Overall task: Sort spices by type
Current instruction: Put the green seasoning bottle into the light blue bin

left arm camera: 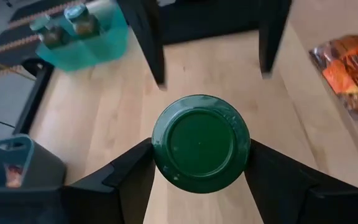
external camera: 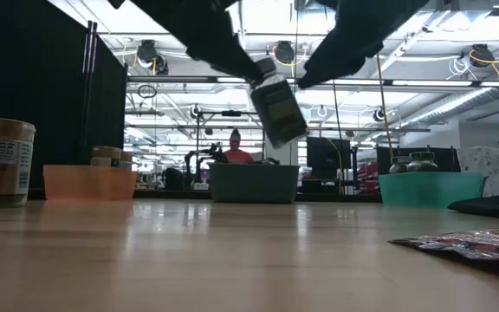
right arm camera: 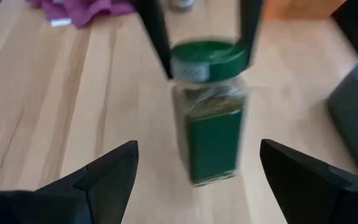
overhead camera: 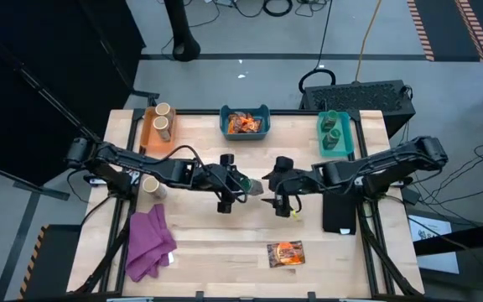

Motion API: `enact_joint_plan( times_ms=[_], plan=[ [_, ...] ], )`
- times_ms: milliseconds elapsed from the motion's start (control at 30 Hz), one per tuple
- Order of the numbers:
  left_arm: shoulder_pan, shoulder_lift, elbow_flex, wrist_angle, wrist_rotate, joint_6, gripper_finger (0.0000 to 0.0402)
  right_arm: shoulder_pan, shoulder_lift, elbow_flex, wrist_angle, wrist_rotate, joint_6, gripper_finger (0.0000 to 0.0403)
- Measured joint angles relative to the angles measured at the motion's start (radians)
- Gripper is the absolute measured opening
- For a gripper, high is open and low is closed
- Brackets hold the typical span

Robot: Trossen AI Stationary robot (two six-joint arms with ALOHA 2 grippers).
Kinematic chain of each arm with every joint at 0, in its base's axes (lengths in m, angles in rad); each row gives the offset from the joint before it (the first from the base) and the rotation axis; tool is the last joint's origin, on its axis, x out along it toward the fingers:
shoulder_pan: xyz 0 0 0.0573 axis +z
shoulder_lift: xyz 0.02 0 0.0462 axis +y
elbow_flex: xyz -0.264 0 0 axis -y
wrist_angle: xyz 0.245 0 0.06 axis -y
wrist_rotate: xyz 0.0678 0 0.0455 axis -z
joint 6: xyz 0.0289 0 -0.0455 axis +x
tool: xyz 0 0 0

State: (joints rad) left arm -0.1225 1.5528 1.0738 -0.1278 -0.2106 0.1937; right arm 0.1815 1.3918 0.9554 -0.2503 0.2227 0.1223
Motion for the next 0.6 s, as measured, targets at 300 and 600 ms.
enact_joint_plan(
  times_ms=[300, 600],
  plan=[
    [-0.018, -0.002, 0.078, -0.012, 0.008, 0.066, 0.0234, -0.048, 0.056, 0.000, 0.026, -0.012, -0.053, 0.0320],
    [-0.029, -0.002, 0.086, -0.012, 0.015, 0.083, 0.0235, -0.047, 0.065, 0.000, 0.068, -0.032, -0.108, 0.0255]
  ],
)
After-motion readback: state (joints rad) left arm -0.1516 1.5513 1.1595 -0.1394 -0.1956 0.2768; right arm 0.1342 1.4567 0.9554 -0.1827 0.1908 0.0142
